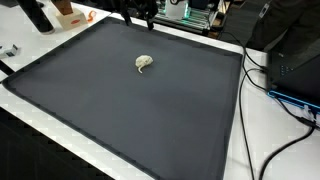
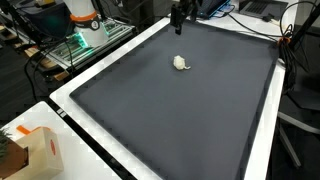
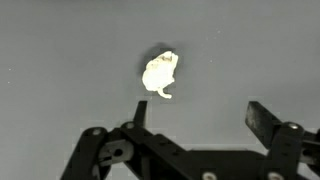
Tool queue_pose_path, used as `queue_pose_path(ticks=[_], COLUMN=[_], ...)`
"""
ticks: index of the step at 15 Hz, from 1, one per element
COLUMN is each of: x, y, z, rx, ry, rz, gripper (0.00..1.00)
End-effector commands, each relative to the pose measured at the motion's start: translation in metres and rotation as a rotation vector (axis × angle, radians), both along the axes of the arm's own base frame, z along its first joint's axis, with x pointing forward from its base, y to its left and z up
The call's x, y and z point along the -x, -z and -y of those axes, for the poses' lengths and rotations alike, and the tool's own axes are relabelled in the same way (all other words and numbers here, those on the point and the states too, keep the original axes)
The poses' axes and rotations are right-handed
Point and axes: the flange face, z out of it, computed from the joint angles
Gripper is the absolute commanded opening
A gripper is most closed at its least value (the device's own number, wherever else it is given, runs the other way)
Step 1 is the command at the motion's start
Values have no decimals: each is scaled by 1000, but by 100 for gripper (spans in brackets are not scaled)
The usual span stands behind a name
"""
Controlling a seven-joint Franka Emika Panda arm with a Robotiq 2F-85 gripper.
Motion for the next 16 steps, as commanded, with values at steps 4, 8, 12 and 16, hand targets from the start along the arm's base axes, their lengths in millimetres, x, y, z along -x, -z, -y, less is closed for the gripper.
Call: queue_pose_path(ticks=[4, 8, 12, 16], x=[-10, -8, -5, -3], y=[94, 128, 145, 154], z=[7, 12, 9, 9], rx=[21, 26, -9, -14], ry=[353, 491, 554, 583], rz=[15, -45, -130, -166], gripper=[100, 100, 100, 92])
